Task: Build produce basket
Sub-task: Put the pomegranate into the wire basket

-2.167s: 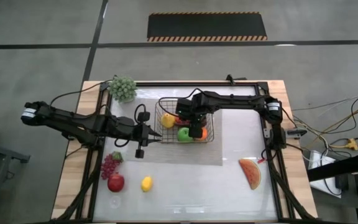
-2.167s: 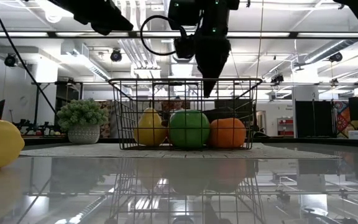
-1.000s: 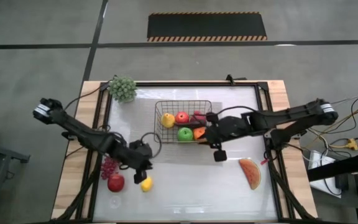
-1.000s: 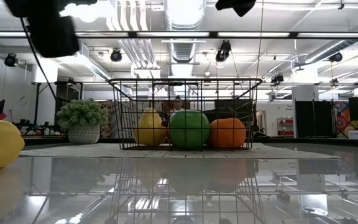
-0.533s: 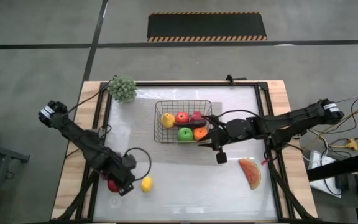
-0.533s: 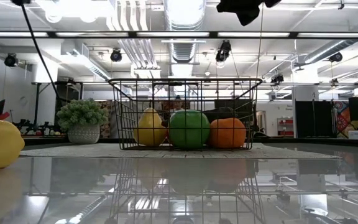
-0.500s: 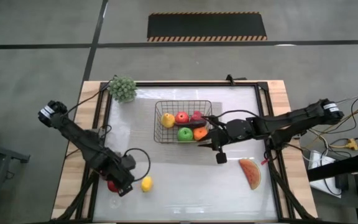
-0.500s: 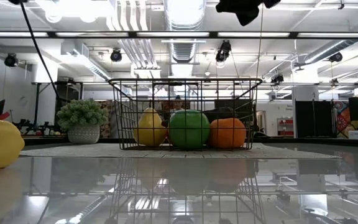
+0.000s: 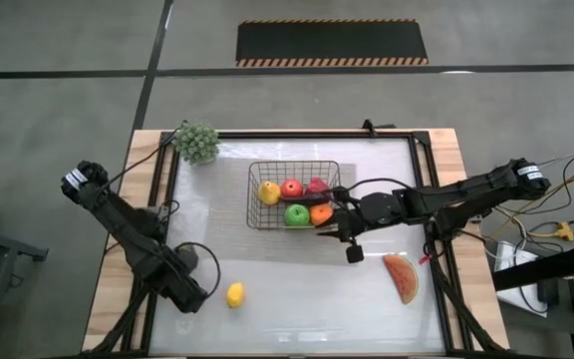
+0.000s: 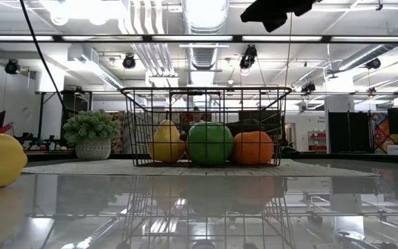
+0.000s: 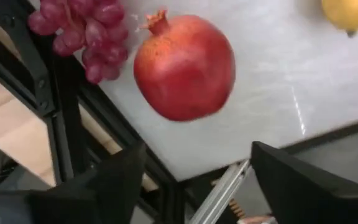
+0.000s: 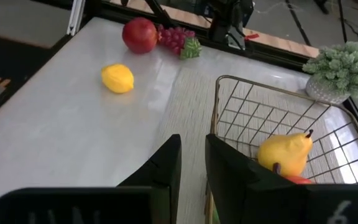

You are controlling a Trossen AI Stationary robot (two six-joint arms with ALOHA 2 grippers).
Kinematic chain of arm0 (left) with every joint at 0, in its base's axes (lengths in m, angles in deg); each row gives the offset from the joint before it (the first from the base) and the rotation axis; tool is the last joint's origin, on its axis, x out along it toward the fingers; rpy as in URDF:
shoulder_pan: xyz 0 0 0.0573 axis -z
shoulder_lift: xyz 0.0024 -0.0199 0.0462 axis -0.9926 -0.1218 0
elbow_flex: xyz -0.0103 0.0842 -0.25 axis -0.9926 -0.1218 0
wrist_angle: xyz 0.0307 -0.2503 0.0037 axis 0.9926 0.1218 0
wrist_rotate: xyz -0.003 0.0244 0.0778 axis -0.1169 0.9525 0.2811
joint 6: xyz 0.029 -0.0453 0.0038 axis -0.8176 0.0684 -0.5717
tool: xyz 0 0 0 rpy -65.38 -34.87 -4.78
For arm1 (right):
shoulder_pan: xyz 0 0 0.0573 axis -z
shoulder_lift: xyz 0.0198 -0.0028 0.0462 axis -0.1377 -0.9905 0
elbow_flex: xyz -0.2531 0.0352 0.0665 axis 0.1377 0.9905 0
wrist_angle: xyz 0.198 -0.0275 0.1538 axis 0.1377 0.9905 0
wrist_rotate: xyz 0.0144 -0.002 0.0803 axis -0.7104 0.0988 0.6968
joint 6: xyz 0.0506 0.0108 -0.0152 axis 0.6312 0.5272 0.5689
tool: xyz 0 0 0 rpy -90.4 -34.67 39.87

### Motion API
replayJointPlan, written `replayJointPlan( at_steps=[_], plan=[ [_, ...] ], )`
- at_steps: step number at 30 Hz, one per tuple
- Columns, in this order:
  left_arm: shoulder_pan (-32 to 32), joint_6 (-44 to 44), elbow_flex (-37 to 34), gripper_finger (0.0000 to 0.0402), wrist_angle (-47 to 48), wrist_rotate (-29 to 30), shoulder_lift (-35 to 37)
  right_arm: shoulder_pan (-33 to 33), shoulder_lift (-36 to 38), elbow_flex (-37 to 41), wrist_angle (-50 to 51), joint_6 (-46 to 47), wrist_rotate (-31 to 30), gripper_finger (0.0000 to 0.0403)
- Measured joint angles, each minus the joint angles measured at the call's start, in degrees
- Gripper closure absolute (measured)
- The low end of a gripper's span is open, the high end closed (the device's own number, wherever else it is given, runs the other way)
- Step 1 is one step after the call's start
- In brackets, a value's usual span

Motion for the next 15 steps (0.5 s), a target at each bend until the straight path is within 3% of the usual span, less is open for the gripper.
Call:
replayJointPlan(
  at_steps=[5,9,15],
  plan=[
    [0.05,5.61,-3.87,0.0091,-2.80,1.76,-0.30,0.00,0.04,0.26,0.75,-1.82,0.06,0.0342],
    [0.06,6.21,-7.17,0.0089,-11.31,1.51,-0.89,0.00,0.07,0.26,2.52,-1.91,0.09,0.0342],
    [0.09,7.91,-9.68,0.0088,-11.49,0.24,-1.80,0.00,0.07,0.26,2.99,-1.91,0.10,0.0342]
  ],
)
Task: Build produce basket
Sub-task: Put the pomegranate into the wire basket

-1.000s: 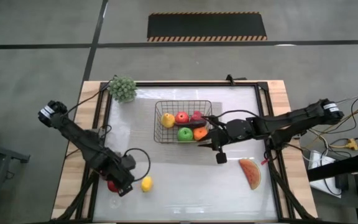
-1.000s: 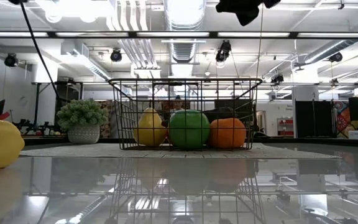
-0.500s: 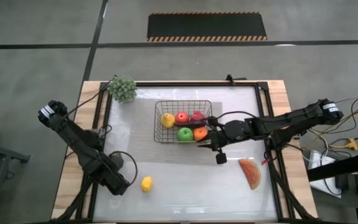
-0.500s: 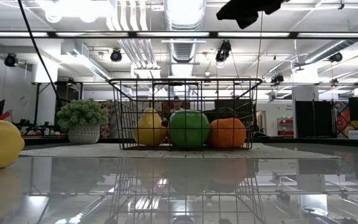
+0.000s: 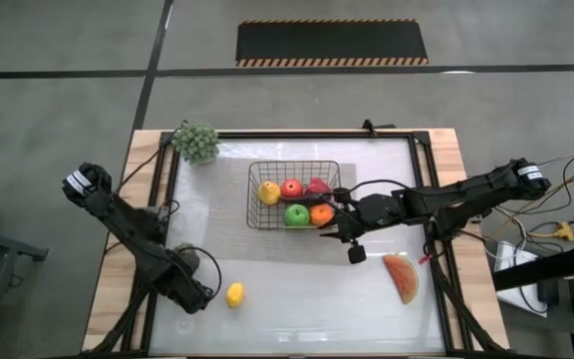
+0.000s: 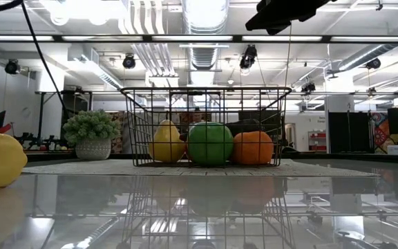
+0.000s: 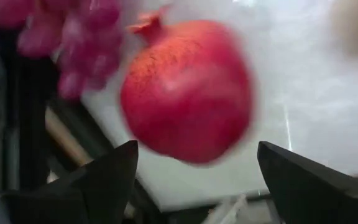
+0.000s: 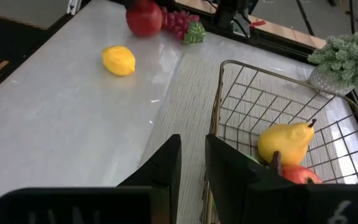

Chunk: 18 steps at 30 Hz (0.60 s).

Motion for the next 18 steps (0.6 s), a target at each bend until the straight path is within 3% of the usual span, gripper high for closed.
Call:
replayJointPlan(
  at_steps=[13,18],
  plan=[
    [-0.11,-3.60,-0.24,0.0088,-0.37,0.91,-3.49,0.00,0.02,0.00,-0.46,0.09,-0.02,0.0342],
    [-0.86,-6.34,1.17,0.0088,-0.16,9.66,-1.14,0.02,0.02,0.00,-0.57,0.09,-0.02,0.0342]
  ],
)
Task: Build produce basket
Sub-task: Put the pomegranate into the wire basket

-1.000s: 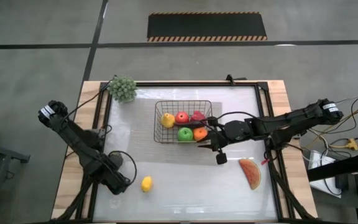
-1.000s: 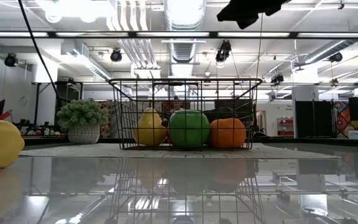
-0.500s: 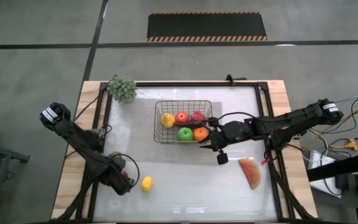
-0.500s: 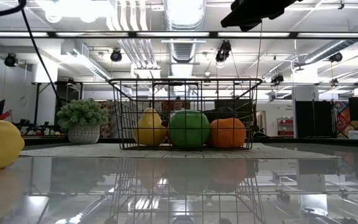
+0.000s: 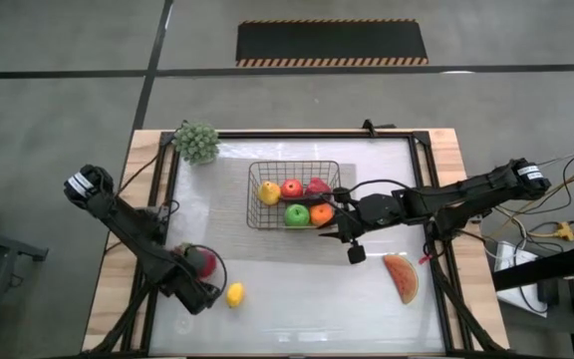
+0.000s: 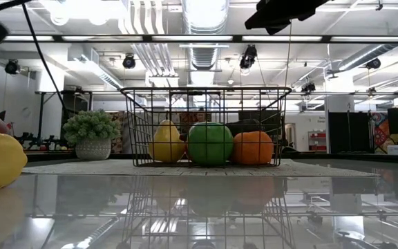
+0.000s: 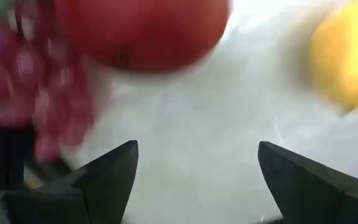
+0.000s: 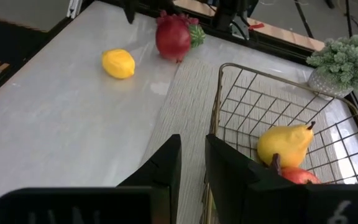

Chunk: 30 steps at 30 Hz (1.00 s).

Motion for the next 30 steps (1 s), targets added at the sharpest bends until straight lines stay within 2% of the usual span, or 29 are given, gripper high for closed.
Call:
replayJointPlan(
  at_steps=[3,6,12,17,20,24,27,30],
  plan=[
    [-2.04,-2.61,-0.02,0.0088,1.16,5.58,0.84,0.00,0.00,0.00,-1.04,-0.01,-0.01,0.0342],
    [-4.56,-7.33,-0.14,0.0088,4.93,8.09,1.00,0.00,0.00,0.00,-1.62,-0.39,-0.03,0.0342],
    [-7.85,-14.72,-1.36,0.0088,7.60,8.07,1.00,0.00,0.00,0.00,-1.62,0.75,-0.04,0.0342],
    [-8.73,-20.94,0.81,0.0088,7.51,7.82,1.36,0.00,0.00,0.00,-1.64,1.07,-0.09,0.0342],
    [-8.95,-31.78,3.05,0.0088,7.44,8.04,1.48,0.00,0.00,0.00,-1.84,1.07,-0.12,0.0342],
    [-9.16,-54.16,4.20,0.0088,7.90,8.24,1.51,0.00,0.00,0.00,-2.70,0.24,-0.13,0.0342],
    [-9.47,-63.68,3.91,0.0088,12.82,10.55,1.51,0.00,0.00,-0.02,-3.11,0.29,-0.13,0.0342],
    [-9.56,-69.53,2.94,0.0088,16.19,13.69,1.53,0.00,0.00,-0.02,-3.11,1.66,-0.13,0.0342]
  ],
)
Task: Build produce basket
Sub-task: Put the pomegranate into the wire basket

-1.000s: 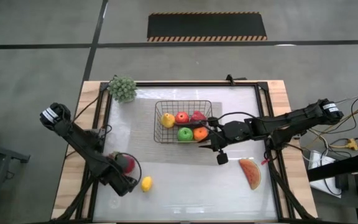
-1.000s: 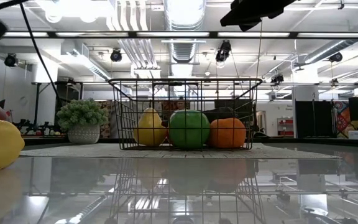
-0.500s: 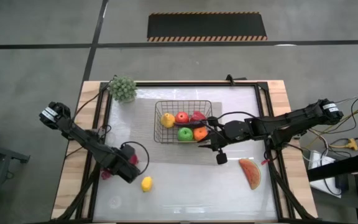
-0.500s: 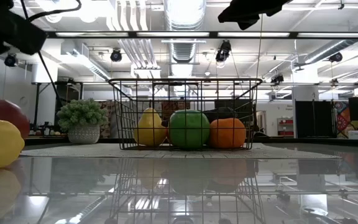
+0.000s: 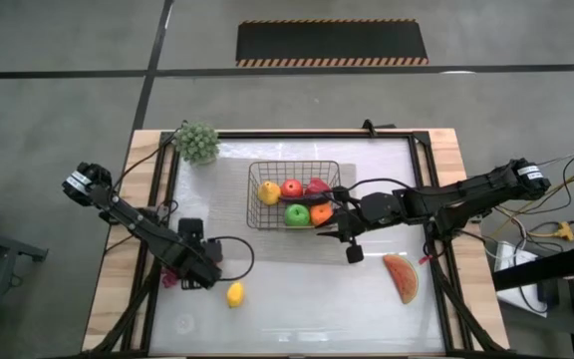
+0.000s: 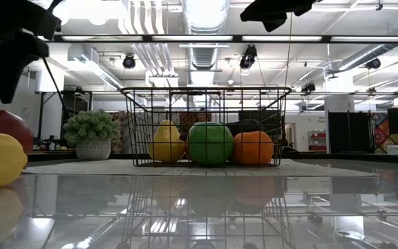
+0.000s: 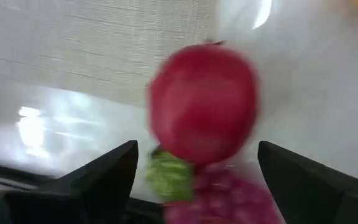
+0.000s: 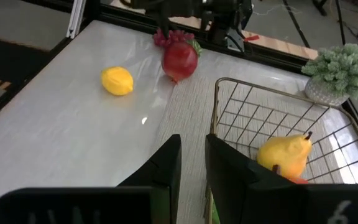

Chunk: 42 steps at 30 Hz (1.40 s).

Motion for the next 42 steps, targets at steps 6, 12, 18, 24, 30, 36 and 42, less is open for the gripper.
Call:
replayJointPlan(
  at_steps=[6,12,18,24,30,36,42],
  plan=[
    [-0.18,-6.25,-0.32,0.0088,-0.76,1.77,-0.05,0.00,-0.11,0.00,-0.14,2.87,-0.04,0.0342],
    [-0.30,-5.57,-0.78,0.0088,-4.27,0.36,-0.09,0.00,-0.11,0.00,-0.22,3.43,-0.03,0.0342],
    [-1.11,-4.84,-3.25,0.0088,-8.66,0.25,-0.09,0.00,-0.13,0.00,-0.20,3.34,-0.04,0.0342],
    [-1.39,-3.93,-6.42,0.0088,-10.13,0.36,0.01,0.00,-0.15,0.02,-0.20,3.38,-0.04,0.0342],
    [-1.40,-2.97,-7.58,0.0093,-11.12,0.42,0.09,0.00,-0.17,0.15,-0.18,3.43,-0.04,0.0342],
    [-1.40,-2.35,-8.10,0.0134,-11.15,0.19,0.04,0.00,-0.17,0.17,-0.17,3.43,-0.04,0.0342],
    [-1.41,-2.09,-7.47,0.0152,-11.07,0.23,0.02,0.00,-0.17,0.26,0.31,3.45,-0.04,0.0342]
  ],
)
